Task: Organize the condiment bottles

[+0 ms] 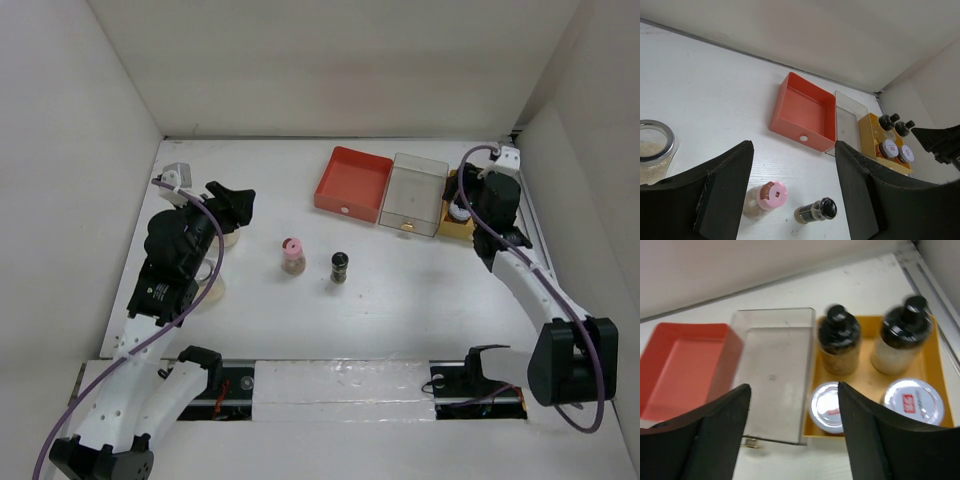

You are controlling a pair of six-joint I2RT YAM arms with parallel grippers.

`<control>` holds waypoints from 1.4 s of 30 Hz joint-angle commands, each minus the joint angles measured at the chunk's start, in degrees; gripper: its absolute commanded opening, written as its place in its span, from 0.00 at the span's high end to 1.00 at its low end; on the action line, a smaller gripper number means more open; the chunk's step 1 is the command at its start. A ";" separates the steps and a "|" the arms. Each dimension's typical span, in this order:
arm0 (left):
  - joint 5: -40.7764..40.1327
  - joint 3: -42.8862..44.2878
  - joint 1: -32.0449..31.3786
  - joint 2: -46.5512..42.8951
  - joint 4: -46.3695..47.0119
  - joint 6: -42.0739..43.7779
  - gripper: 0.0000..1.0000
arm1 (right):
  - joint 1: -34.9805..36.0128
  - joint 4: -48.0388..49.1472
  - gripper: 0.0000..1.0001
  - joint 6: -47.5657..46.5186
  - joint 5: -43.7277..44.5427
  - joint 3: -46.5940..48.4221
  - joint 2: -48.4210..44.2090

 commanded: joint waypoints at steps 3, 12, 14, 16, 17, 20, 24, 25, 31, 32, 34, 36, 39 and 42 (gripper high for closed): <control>-0.85 0.05 0.34 -1.20 1.96 0.10 0.39 | 11.10 -1.54 0.39 -2.38 -6.04 7.18 -3.20; -2.62 0.05 0.34 -1.72 1.42 0.10 0.39 | 33.60 -16.10 0.29 -13.18 -14.84 12.20 0.85; -2.62 0.05 0.34 -1.72 1.42 0.10 0.39 | 38.78 -18.68 0.17 -14.50 -14.84 12.82 2.34; -2.62 0.05 0.34 -1.72 1.42 0.10 0.39 | 42.91 -21.48 0.13 -15.56 -14.84 12.82 4.27; -2.62 0.05 0.34 -1.72 1.42 0.10 0.39 | 43.98 -22.11 0.11 -15.56 -14.84 12.82 5.06; -2.62 0.05 0.34 -2.25 1.42 0.10 0.39 | 45.39 -22.11 0.09 -15.56 -12.38 12.82 8.22; -2.62 0.05 0.34 -2.25 1.42 0.10 0.39 | 46.01 -20.10 0.09 -14.51 -13.88 12.29 12.62; -2.62 0.05 0.34 -2.25 1.42 0.10 0.39 | 46.01 -20.09 0.09 -14.51 -13.88 12.29 14.02; -2.62 0.05 0.34 -2.25 1.42 0.10 0.39 | 46.62 -16.32 0.23 -13.89 -12.29 12.29 18.06; -2.62 0.05 0.34 -2.25 1.42 0.10 0.39 | 46.62 -16.31 0.27 -13.89 -11.60 12.81 18.94; -2.62 0.05 0.34 -2.25 1.42 0.10 0.39 | 46.62 -14.03 0.40 -13.28 -10.98 12.82 18.95; -2.62 0.05 0.34 -2.25 1.42 0.10 0.39 | 46.62 -14.03 0.57 -12.66 -10.36 13.43 18.95; -2.09 0.05 0.34 -2.25 1.42 0.10 0.39 | 46.62 -14.03 0.59 -12.14 -5.72 15.19 14.76; -0.86 0.05 0.34 -1.72 1.95 0.10 0.39 | 41.72 -12.80 0.59 -12.66 -2.36 18.16 11.67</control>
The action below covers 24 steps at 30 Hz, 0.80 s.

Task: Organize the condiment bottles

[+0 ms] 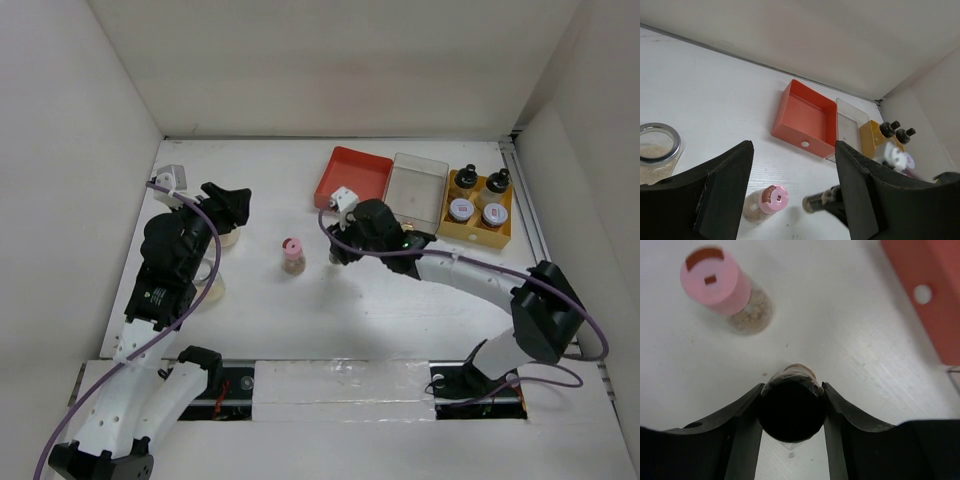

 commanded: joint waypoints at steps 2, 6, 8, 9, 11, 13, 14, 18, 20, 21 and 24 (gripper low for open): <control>1.59 0.05 0.34 -0.28 2.00 0.10 0.39 | -10.05 6.26 0.59 0.91 4.89 8.13 -6.70; 1.59 0.05 0.34 -0.28 2.00 0.10 0.39 | -20.35 8.64 0.61 0.91 8.85 12.34 -2.68; 1.59 0.05 0.34 -0.28 2.00 0.10 0.39 | -24.05 8.64 0.62 1.70 10.07 15.25 1.44; 1.59 0.05 0.34 -0.28 2.00 0.10 0.39 | -27.11 9.51 0.62 2.40 10.69 16.04 2.77; 1.59 0.05 0.34 -0.28 2.00 0.10 0.39 | -29.85 10.92 0.62 3.10 9.90 17.88 6.71; 1.59 0.05 0.34 -0.28 2.00 0.10 0.39 | -32.84 10.92 0.62 3.11 8.15 19.99 9.80; 1.59 0.05 0.34 -0.28 2.00 0.10 0.39 | -33.81 10.92 0.62 3.11 8.15 22.09 12.95; 1.59 0.05 0.34 -0.28 2.00 0.10 0.39 | -36.81 10.40 0.62 3.64 2.79 26.76 19.29; 1.59 0.05 0.34 -0.28 2.00 0.10 0.39 | -37.51 9.87 0.62 3.64 1.99 27.38 20.71; 1.59 0.05 0.34 0.24 2.00 0.10 0.39 | -38.03 9.87 0.62 3.64 1.99 28.17 21.32; 1.59 0.05 0.34 0.25 2.00 0.10 0.39 | -38.04 9.87 0.62 3.64 1.38 29.22 23.08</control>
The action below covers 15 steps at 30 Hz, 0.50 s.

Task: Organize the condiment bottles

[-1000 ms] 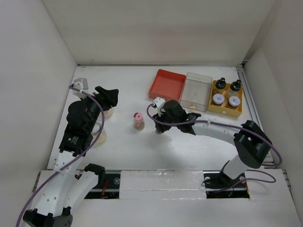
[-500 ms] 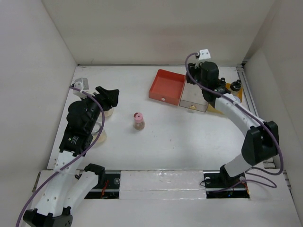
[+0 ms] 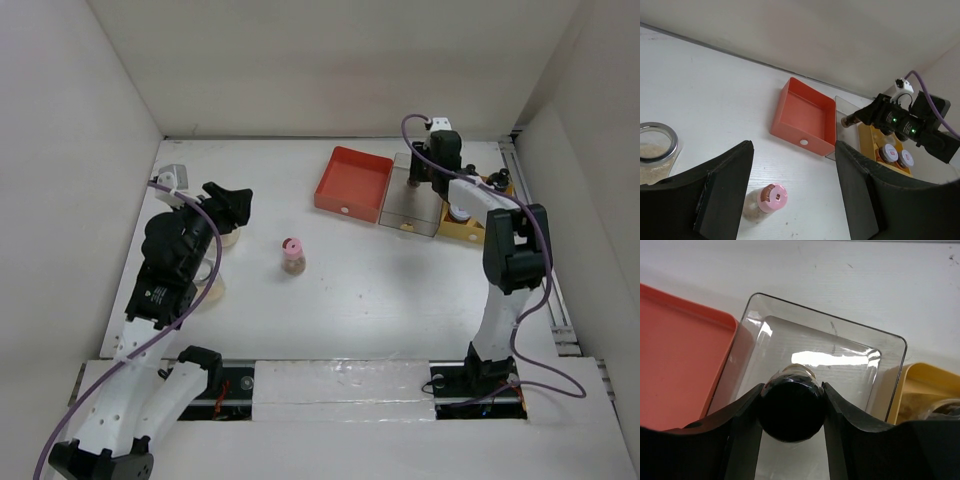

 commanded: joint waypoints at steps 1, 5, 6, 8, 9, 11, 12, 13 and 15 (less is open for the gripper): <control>0.74 0.05 0.34 0.53 2.00 0.10 0.39 | 0.12 2.46 0.62 0.58 -2.10 5.34 -0.19; 0.74 0.05 0.34 1.06 2.00 0.10 0.39 | 0.12 1.93 0.61 0.05 -2.10 6.75 1.75; 0.74 0.05 0.34 1.06 2.00 0.10 0.39 | 0.65 1.41 0.61 0.05 -2.10 7.62 2.70; 0.74 0.05 0.34 1.06 2.00 0.63 0.39 | 1.35 0.71 0.61 -0.56 -2.10 9.38 4.46; 0.74 0.05 0.34 1.06 2.00 0.63 0.39 | 1.35 -0.17 0.61 -0.56 -1.49 10.08 5.08; 0.74 0.05 0.34 1.06 2.00 0.63 0.39 | 1.88 -1.40 0.61 -0.56 -0.95 12.37 6.40; 0.74 0.05 0.34 1.06 2.00 0.63 0.39 | 1.88 -1.93 0.61 -0.56 -0.08 12.90 7.02; 0.74 0.05 0.34 1.06 2.00 0.63 0.39 | 2.40 -1.94 0.61 -0.56 -0.07 13.42 7.80; 0.74 0.05 0.34 1.06 2.00 0.63 0.39 | 2.41 -2.47 0.61 -0.56 -0.07 14.13 8.42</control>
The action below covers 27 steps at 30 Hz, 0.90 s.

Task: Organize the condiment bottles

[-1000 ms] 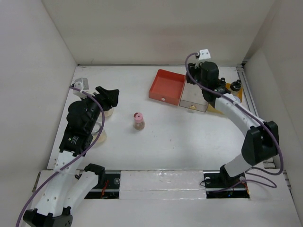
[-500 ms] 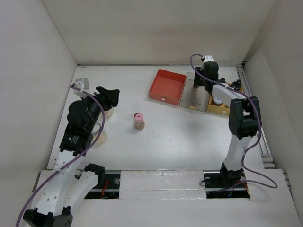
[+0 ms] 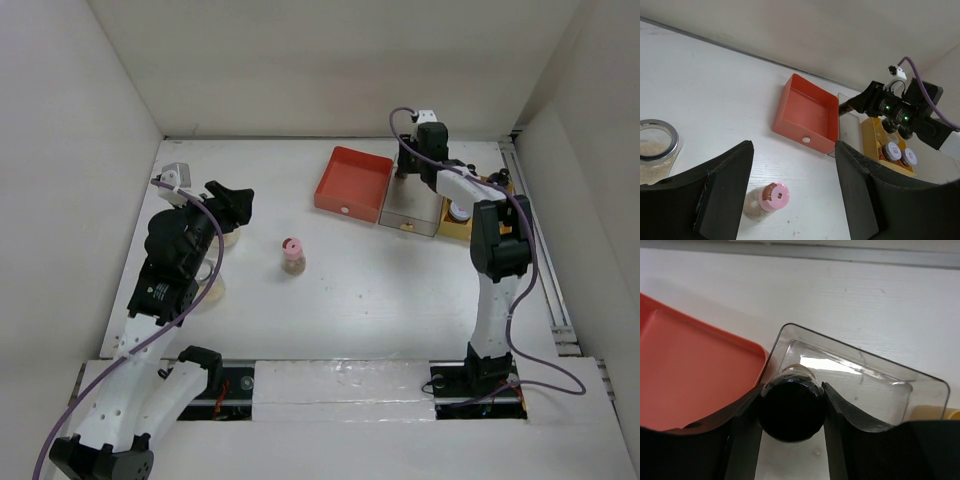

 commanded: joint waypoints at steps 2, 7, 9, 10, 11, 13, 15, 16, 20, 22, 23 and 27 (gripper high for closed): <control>0.72 0.05 0.34 0.23 1.97 0.61 0.39 | 0.86 -0.94 0.60 -0.35 2.29 3.80 1.08; 0.72 0.05 0.34 0.23 1.97 0.61 0.39 | 1.91 -2.26 0.50 -0.87 4.57 4.85 1.09; 0.72 0.05 0.34 0.23 1.97 0.61 0.39 | 1.91 -2.78 0.42 -0.87 5.10 4.85 1.09; 0.72 0.05 0.34 0.23 1.97 0.61 0.39 | 1.91 -2.78 0.37 -0.87 5.11 4.85 1.09; 0.72 0.05 0.34 0.23 1.97 0.61 0.39 | 1.91 -2.78 0.35 -0.87 5.11 4.85 1.09; 0.72 0.05 0.34 0.23 1.97 0.61 0.39 | 1.91 -2.78 0.32 -0.87 5.11 4.85 1.09; 0.72 0.05 0.34 0.23 1.97 0.61 0.39 | 1.91 -2.78 0.30 -0.87 5.11 4.33 0.30; 0.72 0.05 0.34 0.23 1.97 0.61 0.39 | 1.91 -2.78 0.28 -0.87 5.11 4.33 -0.66; 0.72 0.05 0.34 0.23 1.97 0.61 0.39 | 2.44 -2.78 0.27 -1.40 5.11 2.14 -5.23; 0.72 0.05 0.34 0.23 1.97 0.61 0.39 | 3.66 -2.78 0.24 -2.45 5.63 0.82 -9.62; 0.72 0.05 0.34 0.23 1.97 0.61 0.39 | 4.28 -2.26 0.24 -3.06 5.63 0.11 -11.20; -0.07 0.66 0.34 -0.46 1.45 1.13 0.39 | 10.07 0.46 0.21 -7.10 3.27 -7.07 -18.68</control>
